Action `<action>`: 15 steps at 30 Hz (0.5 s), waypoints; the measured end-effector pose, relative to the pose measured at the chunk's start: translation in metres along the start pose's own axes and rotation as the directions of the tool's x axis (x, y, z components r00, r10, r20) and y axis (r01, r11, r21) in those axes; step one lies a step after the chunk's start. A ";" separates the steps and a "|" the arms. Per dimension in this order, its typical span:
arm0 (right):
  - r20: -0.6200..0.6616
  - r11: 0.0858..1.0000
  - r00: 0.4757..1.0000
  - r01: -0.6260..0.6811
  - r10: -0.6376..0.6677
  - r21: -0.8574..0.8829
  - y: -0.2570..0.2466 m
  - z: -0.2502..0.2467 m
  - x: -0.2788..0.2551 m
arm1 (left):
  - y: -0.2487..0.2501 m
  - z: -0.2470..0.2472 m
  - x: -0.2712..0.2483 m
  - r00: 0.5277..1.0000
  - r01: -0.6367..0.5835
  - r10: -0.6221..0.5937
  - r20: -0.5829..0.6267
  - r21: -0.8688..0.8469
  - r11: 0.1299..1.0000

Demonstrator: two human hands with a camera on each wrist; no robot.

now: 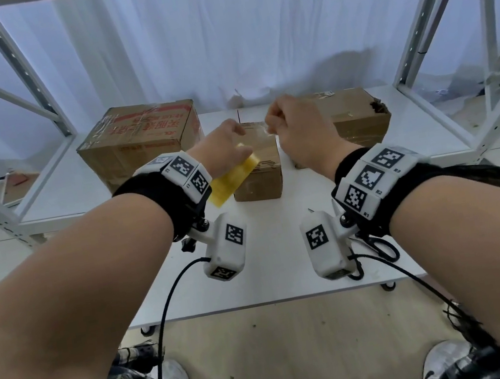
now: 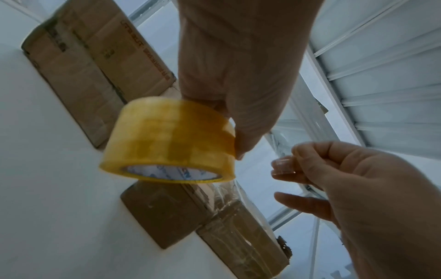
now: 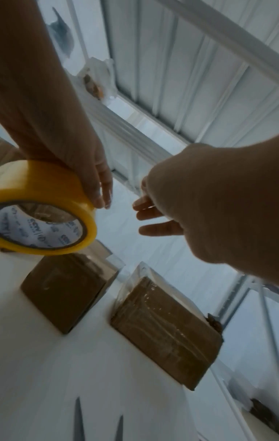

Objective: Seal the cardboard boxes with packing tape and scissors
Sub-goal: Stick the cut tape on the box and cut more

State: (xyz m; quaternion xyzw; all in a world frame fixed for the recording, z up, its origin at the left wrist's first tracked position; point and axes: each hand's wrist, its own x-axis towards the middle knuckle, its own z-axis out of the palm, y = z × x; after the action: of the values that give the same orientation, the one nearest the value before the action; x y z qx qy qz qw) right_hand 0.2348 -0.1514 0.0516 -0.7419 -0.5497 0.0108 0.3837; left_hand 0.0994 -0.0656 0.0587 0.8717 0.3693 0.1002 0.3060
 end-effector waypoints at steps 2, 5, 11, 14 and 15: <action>0.027 1.000 1.000 0.000 0.000 -0.023 -0.001 0.005 -0.002 | -0.007 0.001 -0.001 1.000 0.013 -0.013 0.024 0.027 1.000; 0.034 0.997 0.997 -0.074 0.074 -0.006 0.004 0.008 -0.002 | -0.013 0.004 -0.004 0.998 0.034 -0.032 0.058 -0.042 0.999; 0.109 0.973 0.974 -0.208 0.198 0.097 0.018 0.006 0.000 | -0.012 0.010 -0.013 0.988 0.092 -0.050 0.144 -0.300 0.949; 0.135 0.960 0.966 -0.240 0.221 0.145 0.019 0.006 0.000 | -0.010 0.012 -0.014 0.979 0.124 -0.055 0.195 -0.363 0.924; 0.134 0.960 0.966 -0.241 0.222 0.144 0.020 0.007 -0.001 | -0.010 0.012 -0.014 0.979 0.121 -0.048 0.197 -0.376 0.919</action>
State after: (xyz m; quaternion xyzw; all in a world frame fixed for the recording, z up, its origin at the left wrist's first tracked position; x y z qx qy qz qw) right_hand 0.2476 -0.1500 0.0349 -0.7664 -0.4777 0.1428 0.4050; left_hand 0.0885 -0.0753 0.0436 0.7831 0.3499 0.0769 0.5083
